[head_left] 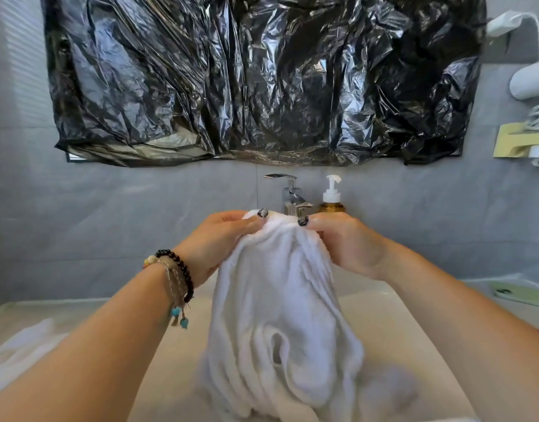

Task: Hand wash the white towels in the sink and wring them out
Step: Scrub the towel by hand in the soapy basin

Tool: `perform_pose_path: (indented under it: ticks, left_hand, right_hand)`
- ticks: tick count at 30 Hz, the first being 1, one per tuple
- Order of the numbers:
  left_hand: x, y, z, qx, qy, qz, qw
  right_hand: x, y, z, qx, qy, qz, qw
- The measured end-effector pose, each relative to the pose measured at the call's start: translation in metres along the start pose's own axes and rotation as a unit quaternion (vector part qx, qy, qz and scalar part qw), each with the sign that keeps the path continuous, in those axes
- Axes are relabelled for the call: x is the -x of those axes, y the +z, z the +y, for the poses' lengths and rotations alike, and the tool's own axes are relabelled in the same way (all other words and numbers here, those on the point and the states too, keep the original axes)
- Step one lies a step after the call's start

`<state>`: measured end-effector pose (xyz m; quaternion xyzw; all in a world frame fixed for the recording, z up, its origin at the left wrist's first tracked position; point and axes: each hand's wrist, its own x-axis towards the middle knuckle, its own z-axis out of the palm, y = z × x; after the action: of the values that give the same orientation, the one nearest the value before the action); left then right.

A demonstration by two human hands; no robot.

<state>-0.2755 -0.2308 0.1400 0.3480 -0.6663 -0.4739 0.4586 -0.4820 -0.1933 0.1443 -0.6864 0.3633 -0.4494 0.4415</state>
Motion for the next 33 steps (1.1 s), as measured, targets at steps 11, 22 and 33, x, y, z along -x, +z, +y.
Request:
perform_pose_path:
  ticks: [11,22,33]
  left_hand:
    - [-0.006,0.037,0.006,-0.203,0.124,0.146,0.960]
    - [-0.018,0.042,0.012,-0.365,0.180,0.139,0.903]
    - [-0.025,0.034,0.010,-0.279,0.148,0.179,0.932]
  right_hand:
    - [-0.015,-0.013,0.009,0.230,-0.094,0.152,0.957]
    - [-0.007,-0.015,0.010,0.140,-0.025,0.109,0.984]
    - [-0.010,0.000,0.014,0.204,-0.090,0.178,0.958]
